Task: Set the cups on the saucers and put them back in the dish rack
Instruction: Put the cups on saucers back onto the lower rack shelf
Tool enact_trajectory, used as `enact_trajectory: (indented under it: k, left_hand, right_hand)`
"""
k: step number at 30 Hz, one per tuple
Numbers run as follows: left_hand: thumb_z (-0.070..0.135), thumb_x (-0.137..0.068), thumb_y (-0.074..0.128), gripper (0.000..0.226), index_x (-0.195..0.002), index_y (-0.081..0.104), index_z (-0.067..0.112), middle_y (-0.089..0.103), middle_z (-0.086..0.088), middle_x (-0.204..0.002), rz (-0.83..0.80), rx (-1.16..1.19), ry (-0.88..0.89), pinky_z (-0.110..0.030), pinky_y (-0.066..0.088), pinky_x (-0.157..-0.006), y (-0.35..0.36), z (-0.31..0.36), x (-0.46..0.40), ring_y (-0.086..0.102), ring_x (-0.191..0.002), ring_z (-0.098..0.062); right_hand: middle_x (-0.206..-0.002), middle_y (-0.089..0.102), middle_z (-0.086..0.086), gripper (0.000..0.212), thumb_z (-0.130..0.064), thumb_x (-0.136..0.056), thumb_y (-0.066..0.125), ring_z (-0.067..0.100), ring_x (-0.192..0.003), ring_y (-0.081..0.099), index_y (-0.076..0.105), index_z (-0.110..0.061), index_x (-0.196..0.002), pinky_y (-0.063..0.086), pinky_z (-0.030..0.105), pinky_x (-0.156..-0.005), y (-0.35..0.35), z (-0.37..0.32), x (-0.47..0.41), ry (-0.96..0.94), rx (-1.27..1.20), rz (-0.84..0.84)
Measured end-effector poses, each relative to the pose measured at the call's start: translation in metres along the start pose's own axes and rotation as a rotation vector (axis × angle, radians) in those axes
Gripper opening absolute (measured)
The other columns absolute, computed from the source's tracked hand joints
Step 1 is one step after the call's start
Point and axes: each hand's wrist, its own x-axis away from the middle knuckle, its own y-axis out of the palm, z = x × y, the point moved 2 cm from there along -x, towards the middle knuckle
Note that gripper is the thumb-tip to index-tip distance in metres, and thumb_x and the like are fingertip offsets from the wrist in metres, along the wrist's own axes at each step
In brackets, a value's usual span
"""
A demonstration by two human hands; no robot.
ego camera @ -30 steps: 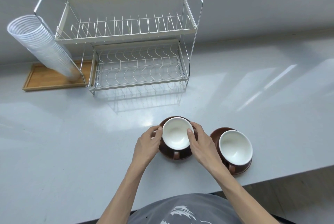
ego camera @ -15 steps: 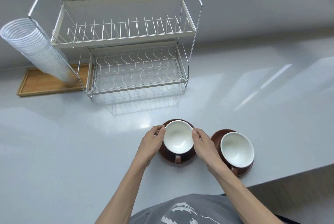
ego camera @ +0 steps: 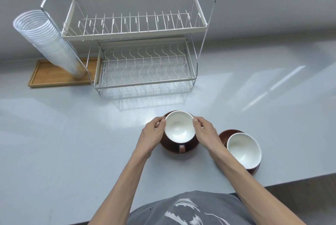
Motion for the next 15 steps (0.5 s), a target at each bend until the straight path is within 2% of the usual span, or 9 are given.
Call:
enact_trajectory:
  k: [3,5,9,12,15]
  left_hand:
    - [0.054,-0.086,0.048,0.034,-0.111,0.068,0.041,0.071,0.000,-0.112,0.023,0.027,0.013,-0.050,0.057,-0.092,-0.007,0.011,-0.002,0.067,-0.106,-0.023]
    - [0.051,-0.088,0.050,0.032,-0.112,0.067,0.040,0.071,-0.001,-0.113,0.044,0.052,0.015,-0.048,0.059,-0.089,-0.012,0.020,-0.005,0.068,-0.103,-0.022]
    - [0.042,-0.094,0.052,0.026,-0.115,0.066,0.035,0.071,-0.002,-0.109,0.084,0.095,0.029,-0.040,0.062,-0.082,-0.023,0.039,-0.015,0.070,-0.099,-0.020]
    - [0.040,-0.096,0.051,0.028,-0.118,0.065,0.032,0.070,-0.005,-0.108,0.102,0.106,0.050,-0.035,0.062,-0.076,-0.030,0.056,-0.024,0.070,-0.098,-0.021]
    - [0.039,-0.096,0.051,0.026,-0.117,0.065,0.032,0.070,-0.007,-0.110,0.122,0.115,0.063,-0.035,0.061,-0.076,-0.036,0.073,-0.035,0.069,-0.099,-0.021]
  right_hand:
    - [-0.103,0.068,0.008,0.038,-0.038,-0.103,0.038,0.019,-0.089,0.055,0.065,-0.014,-0.109,0.041,0.027,-0.072,-0.004,-0.014,-0.010,-0.038,0.002,-0.011]
    - [-0.104,0.069,0.004,0.037,-0.039,-0.103,0.038,0.021,-0.095,0.058,0.067,-0.017,-0.111,0.043,0.029,-0.075,-0.008,-0.027,-0.019,-0.057,0.002,-0.016]
    - [-0.092,0.064,0.000,0.036,-0.039,-0.101,0.039,0.018,-0.082,0.054,0.067,-0.017,-0.106,0.048,0.036,-0.076,-0.014,-0.054,-0.037,-0.076,-0.019,-0.041]
    - [-0.088,0.062,-0.001,0.036,-0.038,-0.099,0.038,0.019,-0.082,0.054,0.066,-0.016,-0.102,0.051,0.040,-0.080,-0.019,-0.074,-0.051,-0.096,-0.019,-0.045]
    - [-0.085,0.059,0.000,0.038,-0.036,-0.099,0.036,0.022,-0.081,0.052,0.065,-0.011,-0.101,0.053,0.045,-0.084,-0.021,-0.094,-0.068,-0.110,-0.001,-0.040]
